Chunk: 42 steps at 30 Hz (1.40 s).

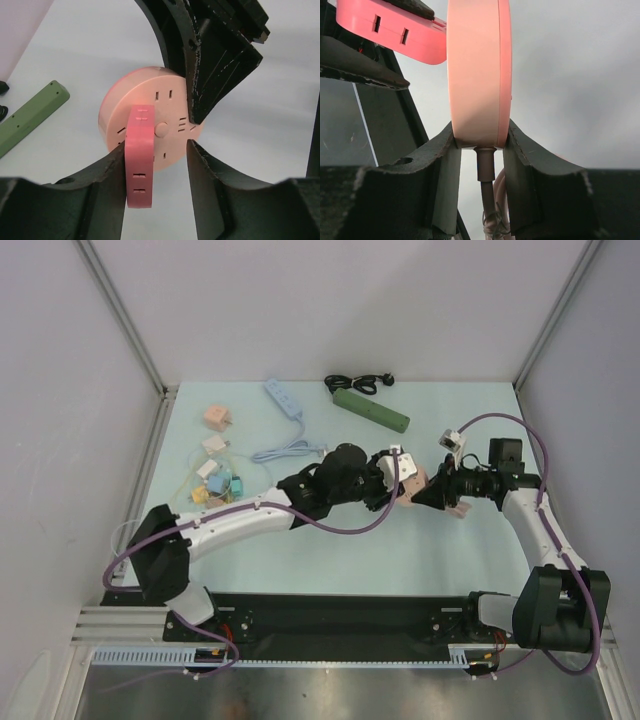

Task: Pull the plug off the socket
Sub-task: Remove the plug from the socket.

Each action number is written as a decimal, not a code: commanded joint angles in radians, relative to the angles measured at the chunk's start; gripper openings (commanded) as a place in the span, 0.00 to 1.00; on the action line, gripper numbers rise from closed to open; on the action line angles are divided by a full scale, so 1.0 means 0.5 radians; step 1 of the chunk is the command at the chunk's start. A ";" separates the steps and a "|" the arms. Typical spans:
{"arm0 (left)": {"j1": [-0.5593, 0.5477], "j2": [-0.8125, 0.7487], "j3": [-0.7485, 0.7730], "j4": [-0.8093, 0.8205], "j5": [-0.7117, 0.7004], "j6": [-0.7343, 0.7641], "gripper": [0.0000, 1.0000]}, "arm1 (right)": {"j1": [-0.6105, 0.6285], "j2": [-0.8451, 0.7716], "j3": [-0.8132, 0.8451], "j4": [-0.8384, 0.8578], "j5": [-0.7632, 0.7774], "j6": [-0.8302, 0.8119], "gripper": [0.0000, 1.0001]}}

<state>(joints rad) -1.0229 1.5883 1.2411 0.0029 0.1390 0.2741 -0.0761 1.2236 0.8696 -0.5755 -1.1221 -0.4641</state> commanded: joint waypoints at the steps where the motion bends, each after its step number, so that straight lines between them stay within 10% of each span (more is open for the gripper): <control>1: -0.031 0.084 0.138 -0.092 -0.029 0.035 0.52 | -0.016 -0.079 0.043 0.145 -0.103 0.041 0.00; 8: -0.031 0.204 0.273 -0.205 -0.235 0.062 0.35 | -0.029 -0.073 0.031 0.197 -0.094 0.106 0.00; 13: -0.043 0.272 0.380 -0.242 -0.330 0.069 0.00 | -0.029 -0.073 0.013 0.246 -0.072 0.176 0.00; 16: -0.062 0.269 0.411 -0.260 -0.297 0.004 0.00 | -0.038 -0.070 -0.009 0.310 -0.038 0.235 0.00; 21: -0.062 0.171 0.340 -0.196 -0.156 -0.128 0.00 | -0.075 -0.027 -0.024 0.356 -0.118 0.318 0.52; 26: -0.062 0.137 0.328 -0.181 -0.106 -0.171 0.00 | -0.069 0.035 -0.033 0.393 -0.185 0.373 0.77; 42: -0.053 0.131 0.392 -0.178 -0.214 -0.106 0.00 | 0.137 0.259 0.102 0.013 -0.146 0.011 0.61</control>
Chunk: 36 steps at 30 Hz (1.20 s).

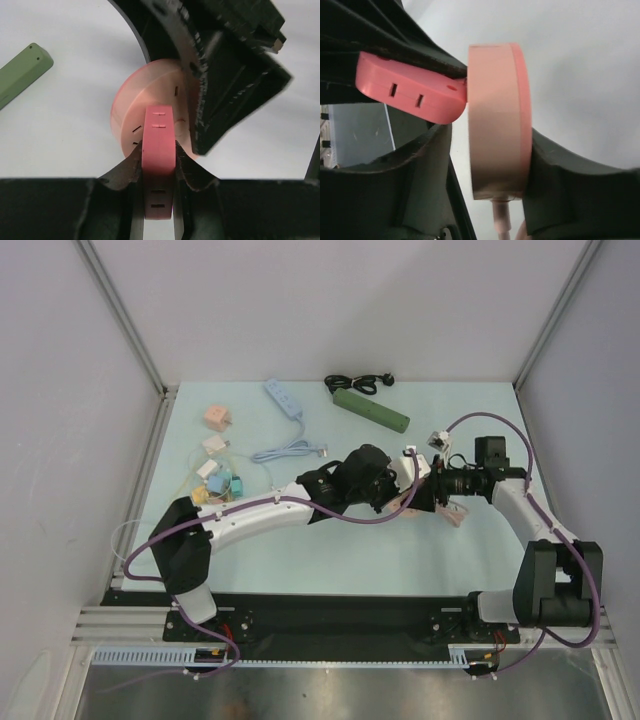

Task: Pull the plug off the socket
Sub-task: Remove the plug from the socket, then place the plug at the center of the board.

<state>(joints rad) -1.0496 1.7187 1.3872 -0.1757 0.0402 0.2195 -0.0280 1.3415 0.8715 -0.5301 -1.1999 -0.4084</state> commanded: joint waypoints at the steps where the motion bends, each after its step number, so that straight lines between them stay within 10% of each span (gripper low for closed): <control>1: 0.001 -0.136 0.103 0.186 -0.013 0.000 0.00 | 0.050 0.026 0.101 -0.078 0.013 -0.098 0.54; 4: -0.002 -0.164 0.076 0.219 -0.034 -0.003 0.00 | 0.050 0.044 0.131 -0.118 0.019 -0.119 0.01; 20: -0.008 -0.940 -0.599 0.539 -0.077 -0.672 0.00 | -0.177 -0.182 -0.052 0.407 0.823 0.485 0.00; 28: 0.034 -1.117 -0.773 0.327 -0.418 -0.675 0.00 | -0.266 -0.195 -0.025 0.300 0.538 0.305 0.00; 36: 1.104 -1.624 -1.550 0.683 -0.020 -1.515 0.00 | -0.343 -0.336 -0.049 0.324 0.366 0.280 0.00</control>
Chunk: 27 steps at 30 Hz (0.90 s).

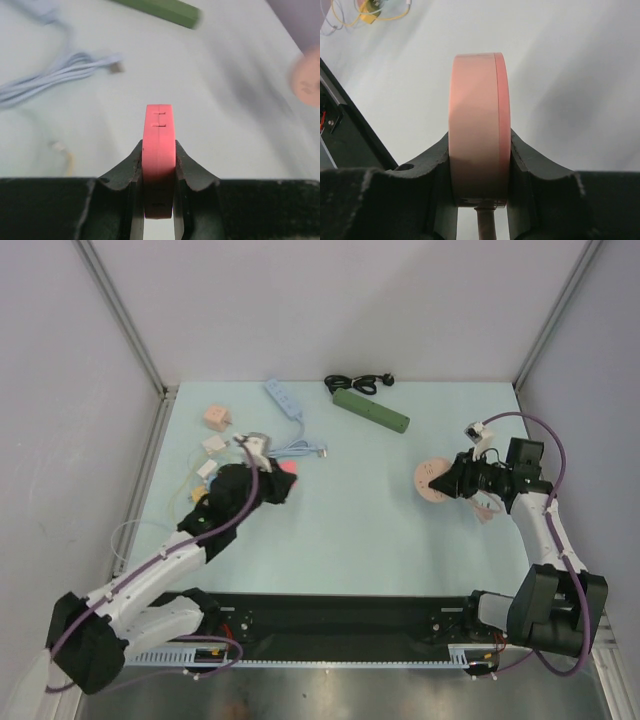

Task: Pull the plug off the socket
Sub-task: Place the plug at the center of the board.

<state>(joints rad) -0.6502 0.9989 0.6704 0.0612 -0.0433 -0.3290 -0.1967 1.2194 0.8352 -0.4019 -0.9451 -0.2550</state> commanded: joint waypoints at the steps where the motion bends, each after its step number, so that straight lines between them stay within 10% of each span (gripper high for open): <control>1: 0.407 -0.203 -0.199 0.212 0.166 -0.528 0.00 | -0.006 -0.095 0.023 0.067 -0.144 -0.027 0.00; 11: 1.355 0.339 -0.129 0.154 0.409 -0.833 0.00 | -0.012 -0.080 0.032 0.064 -0.178 -0.018 0.00; 27: 1.481 1.146 0.374 0.111 0.292 -0.698 0.04 | -0.033 -0.058 0.032 0.064 -0.193 -0.018 0.00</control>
<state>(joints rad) 0.0780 1.5364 0.8024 0.1028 0.1081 -0.7052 -0.2070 1.1984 0.8345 -0.4007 -1.0031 -0.2626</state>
